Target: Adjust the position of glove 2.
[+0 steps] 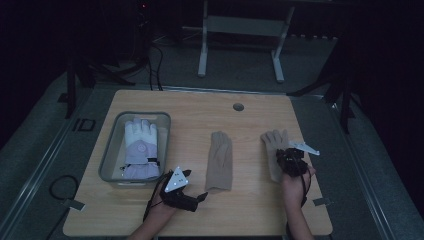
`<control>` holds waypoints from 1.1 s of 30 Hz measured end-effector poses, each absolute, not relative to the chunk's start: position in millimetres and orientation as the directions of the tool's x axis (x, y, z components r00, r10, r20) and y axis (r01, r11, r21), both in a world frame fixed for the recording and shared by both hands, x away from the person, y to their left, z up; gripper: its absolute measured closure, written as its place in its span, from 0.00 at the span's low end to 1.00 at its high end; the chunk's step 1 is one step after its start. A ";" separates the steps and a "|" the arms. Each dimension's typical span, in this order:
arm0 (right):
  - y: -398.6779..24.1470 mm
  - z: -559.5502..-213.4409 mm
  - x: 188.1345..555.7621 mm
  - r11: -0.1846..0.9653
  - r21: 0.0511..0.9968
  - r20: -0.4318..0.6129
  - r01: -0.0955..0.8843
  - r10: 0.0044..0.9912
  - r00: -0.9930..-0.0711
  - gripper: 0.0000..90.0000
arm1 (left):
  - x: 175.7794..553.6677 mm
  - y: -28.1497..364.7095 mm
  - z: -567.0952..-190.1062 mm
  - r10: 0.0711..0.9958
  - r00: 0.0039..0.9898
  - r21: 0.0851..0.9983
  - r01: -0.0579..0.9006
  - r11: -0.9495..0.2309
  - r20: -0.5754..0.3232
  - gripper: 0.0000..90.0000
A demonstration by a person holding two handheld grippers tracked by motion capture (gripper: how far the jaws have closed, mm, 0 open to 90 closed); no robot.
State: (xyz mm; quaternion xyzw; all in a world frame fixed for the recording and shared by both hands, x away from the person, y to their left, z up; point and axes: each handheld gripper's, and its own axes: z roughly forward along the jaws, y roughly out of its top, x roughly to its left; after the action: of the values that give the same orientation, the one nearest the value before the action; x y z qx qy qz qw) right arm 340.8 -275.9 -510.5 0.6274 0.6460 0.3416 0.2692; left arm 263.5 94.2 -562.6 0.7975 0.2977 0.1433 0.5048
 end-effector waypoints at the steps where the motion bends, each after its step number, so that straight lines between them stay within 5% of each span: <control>1: -271.9 -515.4 337.3 -0.009 0.770 0.069 0.638 0.995 -0.070 0.93 | 263.2 94.1 -562.5 0.618 0.783 0.891 0.329 -0.313 -0.072 0.03; 7: -267.7 -539.9 335.1 0.023 0.736 0.031 0.677 0.997 -0.067 0.91 | 262.9 93.5 -562.8 0.615 0.786 0.890 0.323 -0.322 -0.063 0.03; 13: -272.1 -551.1 338.2 0.026 0.718 0.054 0.696 0.994 -0.092 0.78 | 263.2 93.7 -562.8 0.616 0.786 0.890 0.322 -0.323 -0.061 0.03; 26: -278.9 -532.0 340.6 0.097 0.736 0.022 0.670 0.986 -0.166 0.64 | 262.9 93.8 -562.8 0.614 0.787 0.890 0.321 -0.323 -0.061 0.03; 33: -302.1 -515.8 351.4 0.287 0.731 -0.020 0.619 0.916 -0.401 0.62 | 262.5 95.1 -562.8 0.607 0.793 0.892 0.316 -0.324 -0.061 0.03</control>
State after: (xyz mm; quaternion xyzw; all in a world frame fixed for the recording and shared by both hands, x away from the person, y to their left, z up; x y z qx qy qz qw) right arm 351.4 -302.1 -515.8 0.4987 0.7697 0.3286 0.2257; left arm 262.5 95.1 -562.8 0.8007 0.2882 0.1438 0.5051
